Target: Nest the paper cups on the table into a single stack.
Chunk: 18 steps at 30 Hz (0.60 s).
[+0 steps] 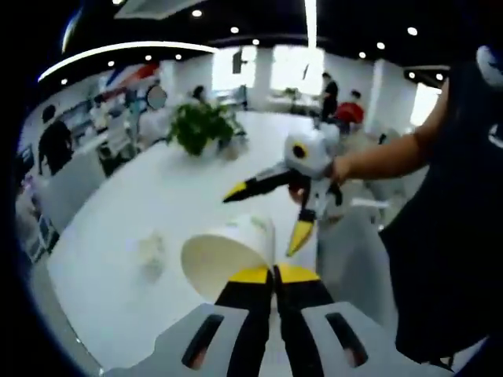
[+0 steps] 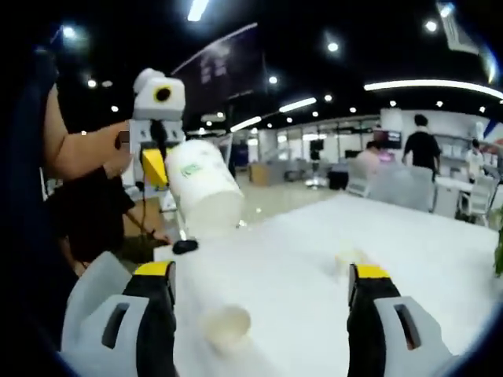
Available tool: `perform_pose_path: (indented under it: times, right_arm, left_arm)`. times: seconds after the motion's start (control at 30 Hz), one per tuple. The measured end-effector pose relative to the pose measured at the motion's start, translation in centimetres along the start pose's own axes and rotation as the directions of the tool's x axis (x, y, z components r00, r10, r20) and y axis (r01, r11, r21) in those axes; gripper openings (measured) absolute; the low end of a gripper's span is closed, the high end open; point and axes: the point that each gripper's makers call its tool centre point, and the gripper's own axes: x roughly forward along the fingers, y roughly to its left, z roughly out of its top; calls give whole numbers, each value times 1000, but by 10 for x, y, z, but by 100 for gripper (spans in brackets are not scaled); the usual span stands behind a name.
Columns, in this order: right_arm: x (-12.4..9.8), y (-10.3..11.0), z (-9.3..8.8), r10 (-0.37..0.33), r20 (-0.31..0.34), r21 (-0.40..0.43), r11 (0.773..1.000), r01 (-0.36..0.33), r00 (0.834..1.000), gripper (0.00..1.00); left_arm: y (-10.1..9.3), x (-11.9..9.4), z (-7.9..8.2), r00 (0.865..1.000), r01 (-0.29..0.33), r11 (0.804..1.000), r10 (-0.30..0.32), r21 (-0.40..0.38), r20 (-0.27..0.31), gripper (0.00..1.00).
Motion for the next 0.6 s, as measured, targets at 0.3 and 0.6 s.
perform_pose_path:
  times: [0.3,0.6]
  right_arm:
    - [-27,-23,-56,-168,-86,-7,986,168,982,100]
    - [-34,2,-79,-185,-61,19,982,186,981,100]
  left_arm:
    - [1,7,2,940,24,990,24,137,-341,0]
    - [8,-1,18,825,106,979,11,174,-565,0]
